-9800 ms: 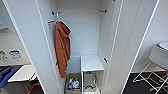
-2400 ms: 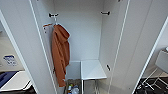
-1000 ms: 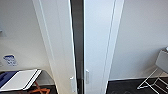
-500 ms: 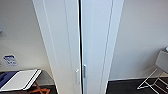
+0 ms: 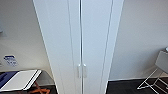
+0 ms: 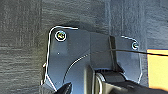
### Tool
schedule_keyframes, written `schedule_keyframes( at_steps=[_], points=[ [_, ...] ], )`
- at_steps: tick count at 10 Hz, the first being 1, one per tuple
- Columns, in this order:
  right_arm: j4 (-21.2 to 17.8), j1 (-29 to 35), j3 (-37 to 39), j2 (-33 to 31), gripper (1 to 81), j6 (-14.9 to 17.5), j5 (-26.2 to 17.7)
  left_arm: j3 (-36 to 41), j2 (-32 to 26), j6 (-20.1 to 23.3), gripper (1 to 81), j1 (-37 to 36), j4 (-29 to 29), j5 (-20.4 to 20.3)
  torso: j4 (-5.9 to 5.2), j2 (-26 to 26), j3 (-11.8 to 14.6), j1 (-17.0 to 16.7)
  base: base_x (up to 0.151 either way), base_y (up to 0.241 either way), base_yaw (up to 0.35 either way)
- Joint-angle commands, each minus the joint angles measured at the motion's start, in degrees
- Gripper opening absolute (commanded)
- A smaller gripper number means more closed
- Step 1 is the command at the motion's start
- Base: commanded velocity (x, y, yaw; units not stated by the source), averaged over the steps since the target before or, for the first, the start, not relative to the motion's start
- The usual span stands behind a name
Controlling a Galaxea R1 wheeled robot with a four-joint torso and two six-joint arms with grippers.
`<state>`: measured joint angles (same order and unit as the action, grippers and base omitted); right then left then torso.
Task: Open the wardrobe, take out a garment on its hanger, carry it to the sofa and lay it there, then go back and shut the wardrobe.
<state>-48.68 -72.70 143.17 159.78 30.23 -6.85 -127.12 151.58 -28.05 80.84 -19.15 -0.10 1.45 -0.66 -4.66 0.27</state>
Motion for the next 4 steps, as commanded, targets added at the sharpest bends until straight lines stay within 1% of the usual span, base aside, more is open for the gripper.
schedule_keyframes(
  at_steps=[1,2,4],
  points=[
    [2.97,-5.47,3.69,5.22,81.1,13.44,0.69,-11.56,8.04,0.45,81.1,3.24,-4.23,-1.92,0.00,0.00,0.00,0.00,0.000,0.000,0.000],
    [2.97,-7.41,4.30,5.66,81.1,15.20,3.06,-15.24,10.32,0.45,81.1,4.02,-4.31,-1.92,0.00,0.00,0.00,0.00,0.000,0.000,0.000],
    [3.06,-10.40,7.09,7.32,81.1,16.78,6.93,-22.26,15.05,0.45,81.1,4.38,-5.19,-1.84,0.00,-0.02,0.05,-0.04,0.000,0.000,0.000]
  ],
)
